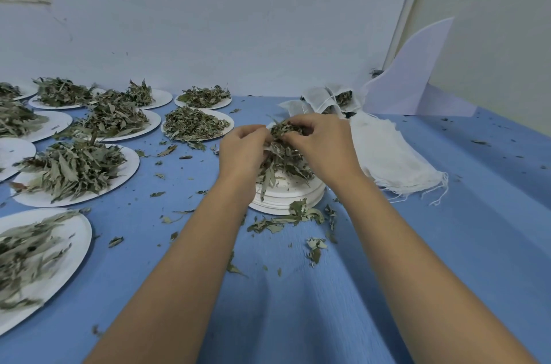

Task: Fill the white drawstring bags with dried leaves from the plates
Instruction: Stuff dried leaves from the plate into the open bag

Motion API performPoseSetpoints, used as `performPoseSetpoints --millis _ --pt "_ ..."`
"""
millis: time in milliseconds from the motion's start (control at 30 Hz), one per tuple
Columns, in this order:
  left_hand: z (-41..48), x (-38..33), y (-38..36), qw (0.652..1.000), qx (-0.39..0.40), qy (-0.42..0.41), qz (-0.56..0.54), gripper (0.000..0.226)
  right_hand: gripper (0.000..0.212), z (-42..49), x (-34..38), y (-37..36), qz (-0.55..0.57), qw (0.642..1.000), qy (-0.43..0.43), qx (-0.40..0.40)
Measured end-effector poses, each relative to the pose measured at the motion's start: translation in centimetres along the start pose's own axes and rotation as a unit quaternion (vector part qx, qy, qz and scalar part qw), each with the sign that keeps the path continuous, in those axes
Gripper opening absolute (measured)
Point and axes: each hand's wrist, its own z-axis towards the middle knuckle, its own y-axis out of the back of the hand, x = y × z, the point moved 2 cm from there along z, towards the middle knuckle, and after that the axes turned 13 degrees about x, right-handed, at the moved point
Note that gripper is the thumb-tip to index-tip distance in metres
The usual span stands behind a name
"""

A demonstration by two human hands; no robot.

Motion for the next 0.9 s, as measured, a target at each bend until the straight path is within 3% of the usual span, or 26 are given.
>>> performPoseSetpoints --millis 133,267,367,533,733,900 --pt "0.0 0.0 -0.2 0.993 0.033 0.035 -0.111 0.015 0.018 -0.2 0.0 -0.2 -0.069 0.997 0.026 0.012" --pt "0.3 0.1 0.1 0.998 0.047 0.027 -0.039 0.028 0.02 -0.1 -0.4 -0.7 -0.137 0.989 0.031 0.052" --pt "0.2 0.3 0.0 0.998 0.05 0.002 0.022 0.018 0.022 0.0 -0.3 -0.9 -0.181 0.981 0.041 0.06" --pt "-0.2 0.0 -0.1 0.998 0.062 -0.016 0.007 0.02 0.023 -0.1 0.5 -0.9 -0.163 0.985 0.041 0.041" --pt "-0.4 -0.1 0.1 0.998 0.063 -0.002 -0.027 0.025 0.026 0.2 0.7 -1.3 -0.188 0.977 0.041 0.097" --pt "-0.1 0.0 0.4 0.999 0.044 -0.017 -0.012 0.023 0.027 0.0 0.8 -1.1 -0.079 0.992 0.029 0.092"
